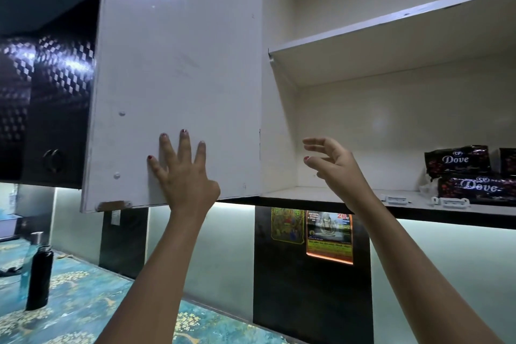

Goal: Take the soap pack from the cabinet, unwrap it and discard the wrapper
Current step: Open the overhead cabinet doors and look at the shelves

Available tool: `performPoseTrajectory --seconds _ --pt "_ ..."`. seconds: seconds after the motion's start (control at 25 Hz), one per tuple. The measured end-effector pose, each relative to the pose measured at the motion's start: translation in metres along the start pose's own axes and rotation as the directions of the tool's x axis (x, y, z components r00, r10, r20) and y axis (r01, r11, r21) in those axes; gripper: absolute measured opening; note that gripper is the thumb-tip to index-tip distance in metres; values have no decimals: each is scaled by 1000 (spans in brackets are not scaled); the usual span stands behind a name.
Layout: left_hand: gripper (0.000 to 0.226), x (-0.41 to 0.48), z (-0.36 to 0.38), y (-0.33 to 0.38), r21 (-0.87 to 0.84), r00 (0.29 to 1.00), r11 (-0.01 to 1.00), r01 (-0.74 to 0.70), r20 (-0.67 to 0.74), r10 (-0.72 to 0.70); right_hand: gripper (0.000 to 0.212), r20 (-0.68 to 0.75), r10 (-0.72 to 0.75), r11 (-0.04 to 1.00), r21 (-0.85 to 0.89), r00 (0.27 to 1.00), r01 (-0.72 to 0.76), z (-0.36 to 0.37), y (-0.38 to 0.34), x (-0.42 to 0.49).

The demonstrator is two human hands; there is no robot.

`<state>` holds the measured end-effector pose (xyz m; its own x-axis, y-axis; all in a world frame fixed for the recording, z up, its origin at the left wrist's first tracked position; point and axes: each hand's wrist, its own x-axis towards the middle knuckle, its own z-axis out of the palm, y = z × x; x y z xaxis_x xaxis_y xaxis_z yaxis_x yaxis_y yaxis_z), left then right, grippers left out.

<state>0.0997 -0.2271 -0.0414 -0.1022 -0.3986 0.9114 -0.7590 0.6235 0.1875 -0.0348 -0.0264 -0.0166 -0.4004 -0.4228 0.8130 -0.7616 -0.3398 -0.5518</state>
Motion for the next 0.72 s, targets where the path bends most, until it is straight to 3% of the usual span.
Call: performPoseTrajectory --seconds 0.16,0.48,0.6,0.72 --pt "88 2 14 -14 -14 995 999 49 84 -47 27 -11 -8 1000 4 1000 8 -2 5 2" --pt "87 -2 18 -2 -54 997 996 67 33 -65 29 -62 26 999 -19 998 -28 -12 19 -3" --pt "79 -1 9 7 -272 997 960 66 -14 -73 28 -85 29 999 -33 996 -32 -24 25 -5" --pt "61 -3 -8 40 -556 996 830 -38 -84 -10 29 -129 35 991 -127 991 -51 -47 30 -5"
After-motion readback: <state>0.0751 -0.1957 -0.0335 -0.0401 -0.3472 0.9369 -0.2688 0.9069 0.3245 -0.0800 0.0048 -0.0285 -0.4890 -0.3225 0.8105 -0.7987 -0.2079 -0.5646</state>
